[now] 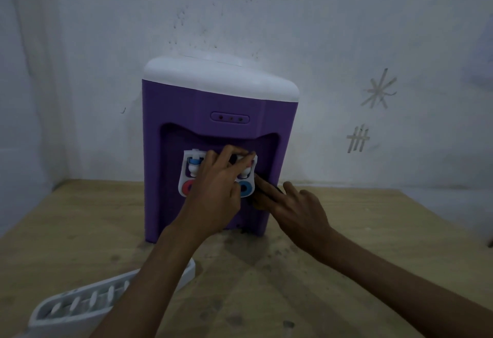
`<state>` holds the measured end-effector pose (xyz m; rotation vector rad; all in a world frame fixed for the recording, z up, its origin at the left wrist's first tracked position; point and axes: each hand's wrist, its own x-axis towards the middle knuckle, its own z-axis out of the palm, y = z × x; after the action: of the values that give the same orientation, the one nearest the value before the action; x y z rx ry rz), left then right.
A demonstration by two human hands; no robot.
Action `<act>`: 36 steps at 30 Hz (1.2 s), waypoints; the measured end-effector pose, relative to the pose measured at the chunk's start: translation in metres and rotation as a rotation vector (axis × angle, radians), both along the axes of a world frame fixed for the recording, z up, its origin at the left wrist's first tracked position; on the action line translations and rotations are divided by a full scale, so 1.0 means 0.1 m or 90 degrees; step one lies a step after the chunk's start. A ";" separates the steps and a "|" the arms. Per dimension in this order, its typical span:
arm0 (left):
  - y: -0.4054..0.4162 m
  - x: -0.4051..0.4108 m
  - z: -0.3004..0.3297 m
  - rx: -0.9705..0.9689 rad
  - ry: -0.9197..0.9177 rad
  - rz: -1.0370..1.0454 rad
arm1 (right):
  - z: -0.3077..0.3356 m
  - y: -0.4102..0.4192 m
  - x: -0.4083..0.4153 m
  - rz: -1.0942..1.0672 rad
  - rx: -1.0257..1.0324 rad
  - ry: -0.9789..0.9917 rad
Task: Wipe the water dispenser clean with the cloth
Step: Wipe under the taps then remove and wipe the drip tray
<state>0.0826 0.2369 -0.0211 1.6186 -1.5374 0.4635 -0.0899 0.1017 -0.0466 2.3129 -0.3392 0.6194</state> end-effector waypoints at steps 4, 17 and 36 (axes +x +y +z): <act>0.01 0.01 0.00 -0.007 -0.022 0.006 | 0.35 -0.02 0.00 -0.011 -0.067 0.009; 0.02 0.02 -0.01 -0.027 -0.038 -0.003 | 0.48 0.02 0.00 0.009 -0.083 0.025; 0.62 0.42 0.55 -0.363 0.143 0.104 | 0.51 0.63 0.60 0.020 0.365 -0.505</act>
<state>0.1242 0.2988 0.0343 1.2942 -0.9903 0.7081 -0.0296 0.1645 0.0047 2.4859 -0.9447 1.6257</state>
